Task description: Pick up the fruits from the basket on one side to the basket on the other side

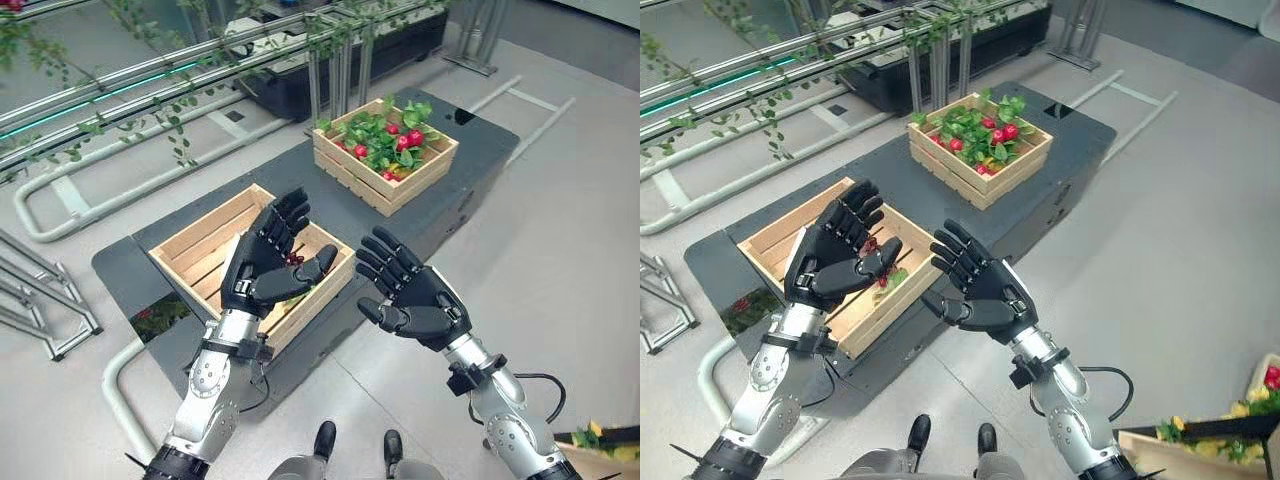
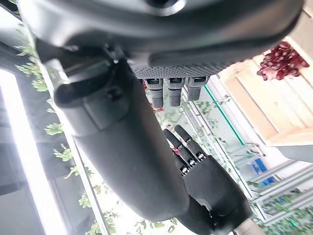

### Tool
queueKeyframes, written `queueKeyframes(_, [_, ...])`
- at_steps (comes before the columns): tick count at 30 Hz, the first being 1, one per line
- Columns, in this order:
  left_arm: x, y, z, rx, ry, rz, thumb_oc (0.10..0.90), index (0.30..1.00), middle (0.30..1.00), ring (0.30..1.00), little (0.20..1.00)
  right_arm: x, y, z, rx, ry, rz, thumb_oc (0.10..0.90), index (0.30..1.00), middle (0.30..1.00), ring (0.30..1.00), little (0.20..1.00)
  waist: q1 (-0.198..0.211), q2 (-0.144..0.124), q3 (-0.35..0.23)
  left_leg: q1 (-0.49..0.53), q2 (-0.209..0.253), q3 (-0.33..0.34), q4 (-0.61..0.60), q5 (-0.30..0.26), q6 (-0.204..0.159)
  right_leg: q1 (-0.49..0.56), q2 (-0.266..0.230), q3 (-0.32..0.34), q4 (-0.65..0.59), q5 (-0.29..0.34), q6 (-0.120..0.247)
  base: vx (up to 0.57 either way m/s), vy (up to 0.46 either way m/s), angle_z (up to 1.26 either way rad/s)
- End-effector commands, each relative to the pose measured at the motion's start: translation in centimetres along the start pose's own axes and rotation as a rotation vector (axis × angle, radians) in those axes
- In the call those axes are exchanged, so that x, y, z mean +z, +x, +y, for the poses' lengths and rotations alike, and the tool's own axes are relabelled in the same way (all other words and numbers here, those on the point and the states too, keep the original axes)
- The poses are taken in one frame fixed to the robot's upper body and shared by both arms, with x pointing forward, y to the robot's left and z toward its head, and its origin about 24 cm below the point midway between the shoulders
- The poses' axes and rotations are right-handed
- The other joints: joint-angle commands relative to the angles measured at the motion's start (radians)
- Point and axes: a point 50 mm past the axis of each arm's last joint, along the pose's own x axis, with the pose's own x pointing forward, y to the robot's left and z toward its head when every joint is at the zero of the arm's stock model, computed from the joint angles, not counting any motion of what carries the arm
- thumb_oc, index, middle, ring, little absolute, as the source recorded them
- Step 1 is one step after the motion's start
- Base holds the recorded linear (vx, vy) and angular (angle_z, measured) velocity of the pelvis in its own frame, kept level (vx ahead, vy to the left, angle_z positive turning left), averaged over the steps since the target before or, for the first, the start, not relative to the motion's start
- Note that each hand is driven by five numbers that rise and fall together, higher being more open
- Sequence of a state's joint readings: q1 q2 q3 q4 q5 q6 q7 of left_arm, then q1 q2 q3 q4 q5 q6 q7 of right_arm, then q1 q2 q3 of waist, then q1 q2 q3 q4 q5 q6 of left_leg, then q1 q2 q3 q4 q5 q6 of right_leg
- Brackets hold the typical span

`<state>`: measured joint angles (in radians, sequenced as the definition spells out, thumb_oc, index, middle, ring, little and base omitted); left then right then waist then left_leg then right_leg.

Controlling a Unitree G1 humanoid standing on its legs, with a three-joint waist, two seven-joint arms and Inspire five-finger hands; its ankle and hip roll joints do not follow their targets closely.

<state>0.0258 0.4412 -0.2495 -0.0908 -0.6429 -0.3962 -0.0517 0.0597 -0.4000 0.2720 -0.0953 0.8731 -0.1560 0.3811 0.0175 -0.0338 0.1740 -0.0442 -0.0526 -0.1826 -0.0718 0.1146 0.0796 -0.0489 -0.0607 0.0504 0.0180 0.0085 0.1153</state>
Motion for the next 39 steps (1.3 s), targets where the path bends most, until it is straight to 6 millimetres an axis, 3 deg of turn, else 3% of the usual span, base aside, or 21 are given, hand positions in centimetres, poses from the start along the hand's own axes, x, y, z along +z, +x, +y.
queueKeyframes(1, [4.4,1.3,-0.8,-0.104,0.009,-0.245,0.8,0.9,0.9,0.9,0.9,4.0,0.8,1.6,0.131,-0.029,-0.248,0.8,0.9,0.9,0.9,0.9,-0.019,-0.027,-0.061,0.093,-0.06,0.008,0.044,-0.174,0.024,-0.117,0.005,0.107,-0.034,0.195,0.027,0.17,-0.347,0.36])
queueKeyframes(9, [4.5,1.2,-1.0,-0.073,-0.002,-0.243,0.8,0.9,0.9,0.9,0.9,4.2,0.9,1.7,0.162,-0.012,-0.209,0.8,0.9,0.9,0.9,0.9,-0.019,-0.05,-0.089,0.107,0.014,0.017,0.108,-0.182,-0.027,-0.014,0.018,0.051,-0.072,0.138,-0.033,0.17,-0.32,0.36])
queueKeyframes(11, [4.7,1.4,-1.1,-0.062,-0.002,-0.246,0.8,0.9,0.9,0.9,0.9,4.2,0.9,1.8,0.169,-0.02,-0.187,0.8,0.9,0.9,0.9,0.9,-0.003,-0.066,-0.091,0.053,0.027,0.019,0.228,-0.16,-0.052,0.024,0.006,0.017,-0.097,0.139,-0.052,0.13,-0.314,0.34])
queueKeyframes(16, [4.9,1.3,-0.8,-0.068,-0.014,-0.251,0.8,0.9,0.9,0.9,0.9,4.1,0.4,1.9,0.171,-0.034,-0.182,0.8,0.9,0.9,0.9,0.9,0.003,-0.079,-0.077,-0.079,0.024,0.061,0.438,-0.128,-0.056,0.053,0.009,-0.034,-0.105,0.119,-0.079,0.07,-0.168,0.69])
queueKeyframes(18, [4.8,1.3,-0.8,-0.077,-0.016,-0.254,0.8,0.9,0.9,0.9,0.9,4.0,0.3,1.8,0.178,-0.032,-0.179,0.8,0.9,0.9,0.9,0.9,0.004,-0.076,-0.074,-0.084,0.021,0.075,0.417,-0.139,-0.054,0.06,0.013,-0.048,-0.103,0.108,-0.083,0.07,-0.027,0.46])
queueKeyframes(20, [4.6,1.3,-1.0,-0.078,-0.02,-0.26,0.8,0.9,0.9,0.9,0.9,3.6,0.5,1.7,0.192,-0.029,-0.17,0.8,0.9,0.9,0.9,0.9,-0.002,-0.062,-0.074,-0.051,0.041,0.111,0.272,-0.135,-0.059,0.072,0.022,-0.071,-0.096,0.086,-0.086,0.1,0.077,0.32])
queueKeyframes(23, [4.4,1.5,-1.2,-0.073,-0.029,-0.267,0.8,0.9,0.9,0.9,0.9,3.4,0.8,1.8,0.204,-0.027,-0.165,0.8,0.9,0.9,0.9,0.9,-0.005,-0.037,-0.074,-0.037,0.065,0.119,0.093,-0.051,-0.084,0.086,0.041,-0.076,-0.096,0.065,-0.088,0.1,0.14,0.38])
queueKeyframes(24, [4.3,1.5,-1.3,-0.077,-0.035,-0.269,0.8,0.9,0.9,0.9,0.9,3.4,0.9,1.9,0.211,-0.032,-0.169,0.8,0.9,0.9,0.9,0.9,-0.004,-0.024,-0.071,-0.049,0.087,0.139,0.015,0.014,-0.106,0.097,0.048,-0.085,-0.101,0.058,-0.087,0.07,0.114,0.47])
queueKeyframes(25, [4.3,1.5,-1.3,-0.077,-0.035,-0.269,0.8,0.9,0.9,0.9,0.9,3.4,0.9,1.9,0.211,-0.032,-0.169,0.8,0.9,0.9,0.9,0.9,-0.004,-0.024,-0.071,-0.048,0.087,0.139,0.013,0.015,-0.106,0.098,0.048,-0.085,-0.101,0.058,-0.087,0.13,0.242,0.48])
queueKeyframes(26, [4.0,1.6,-1.6,-0.1,-0.049,-0.27,0.8,0.9,0.9,0.9,0.9,3.5,1.0,1.7,0.2,-0.031,-0.184,0.8,0.9,0.9,0.9,0.9,-0.007,-0.014,-0.065,-0.081,0.115,0.192,-0.015,0.06,-0.126,0.11,0.045,-0.113,-0.105,0.051,-0.084,0.08,0.183,0.27])
queueKeyframes(27, [3.9,1.6,-1.7,-0.109,-0.052,-0.272,0.8,0.9,0.9,0.9,0.9,3.5,1.0,1.7,0.197,-0.032,-0.189,0.8,0.9,0.9,0.9,0.9,-0.009,-0.012,-0.063,-0.09,0.121,0.216,-0.015,0.068,-0.13,0.113,0.041,-0.124,-0.105,0.051,-0.082,0.13,0.309,0.5])
queueKeyframes(28, [3.8,1.8,-1.8,-0.128,-0.057,-0.278,0.8,0.9,0.9,0.9,0.9,3.5,1.0,1.6,0.201,-0.04,-0.194,0.8,0.9,0.9,0.9,0.9,-0.01,-0.01,-0.06,-0.101,0.122,0.244,-0.012,0.069,-0.132,0.116,0.032,-0.145,-0.105,0.047,-0.078,0.11,0.268,0.51])
queueKeyframes(33, [4.2,1.9,-2.0,-0.14,-0.045,-0.277,0.8,0.9,0.9,0.9,0.9,3.0,0.6,1.9,0.212,-0.014,-0.189,0.8,0.9,0.9,0.9,0.9,0.007,-0.016,-0.071,-0.056,0.079,0.215,-0.005,0.006,-0.1,0.135,-0.028,-0.182,-0.094,0.037,-0.042,0.18,0.325,0.26])
queueKeyframes(39, [4.5,1.8,-2.1,-0.156,-0.04,-0.246,0.8,0.9,0.9,0.9,0.9,2.8,0.5,2.5,0.193,0.029,-0.2,0.8,0.9,0.9,0.9,0.9,0.014,-0.009,-0.092,-0.006,0.051,0.205,-0.011,-0.025,-0.053,0.088,-0.073,-0.193,0.053,-0.013,-0.017,0.16,0.297,-0.1])
